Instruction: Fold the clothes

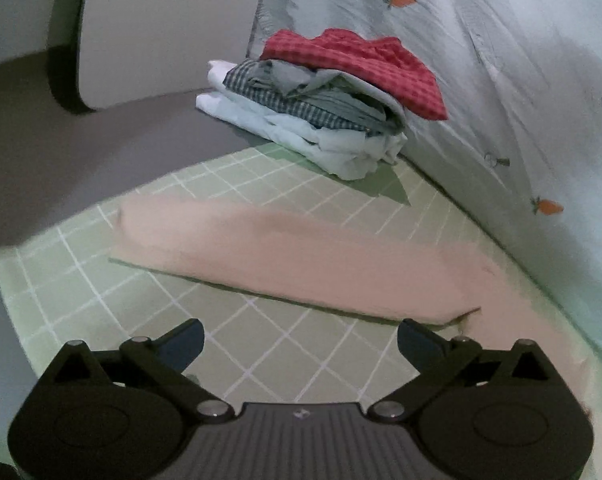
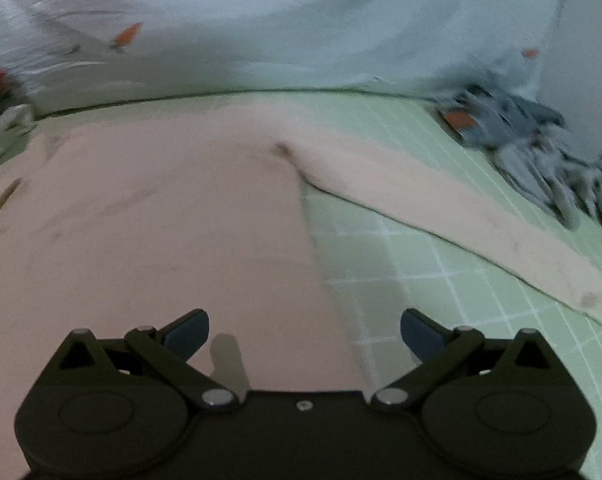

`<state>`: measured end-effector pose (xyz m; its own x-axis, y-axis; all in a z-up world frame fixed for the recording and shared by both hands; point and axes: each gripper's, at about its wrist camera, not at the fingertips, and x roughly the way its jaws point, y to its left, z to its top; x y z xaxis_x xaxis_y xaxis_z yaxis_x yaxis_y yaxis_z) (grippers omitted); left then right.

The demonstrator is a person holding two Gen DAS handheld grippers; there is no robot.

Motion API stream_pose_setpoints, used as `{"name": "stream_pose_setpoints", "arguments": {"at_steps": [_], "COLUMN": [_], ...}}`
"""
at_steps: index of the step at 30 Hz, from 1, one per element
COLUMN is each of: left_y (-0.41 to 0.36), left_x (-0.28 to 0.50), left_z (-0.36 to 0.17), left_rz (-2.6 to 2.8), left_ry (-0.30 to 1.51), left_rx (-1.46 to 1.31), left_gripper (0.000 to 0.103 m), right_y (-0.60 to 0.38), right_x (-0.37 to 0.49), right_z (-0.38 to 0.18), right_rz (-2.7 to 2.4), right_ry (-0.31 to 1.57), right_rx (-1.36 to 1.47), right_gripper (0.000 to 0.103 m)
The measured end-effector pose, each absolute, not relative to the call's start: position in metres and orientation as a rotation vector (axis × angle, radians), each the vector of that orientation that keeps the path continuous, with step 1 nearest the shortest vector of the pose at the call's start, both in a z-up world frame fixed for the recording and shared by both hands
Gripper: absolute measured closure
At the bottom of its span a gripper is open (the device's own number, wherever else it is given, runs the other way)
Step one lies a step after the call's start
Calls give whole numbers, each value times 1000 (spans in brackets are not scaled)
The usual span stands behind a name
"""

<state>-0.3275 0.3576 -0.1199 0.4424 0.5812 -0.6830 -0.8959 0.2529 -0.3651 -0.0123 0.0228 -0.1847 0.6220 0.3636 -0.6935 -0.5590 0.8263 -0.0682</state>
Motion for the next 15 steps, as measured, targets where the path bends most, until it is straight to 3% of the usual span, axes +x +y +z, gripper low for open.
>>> {"name": "stream_pose_setpoints", "arguments": {"at_steps": [15], "left_y": [428], "left_x": [-387], "left_z": [-142], "left_rz": [1278], "left_ry": [198], "left_rx": [-1207], "left_gripper": [3], "right_y": [62], "right_x": [-12], "right_z": [-199], "right_rz": [627], "right_ry": [784], "right_rx": [-293], "right_gripper": [0]}}
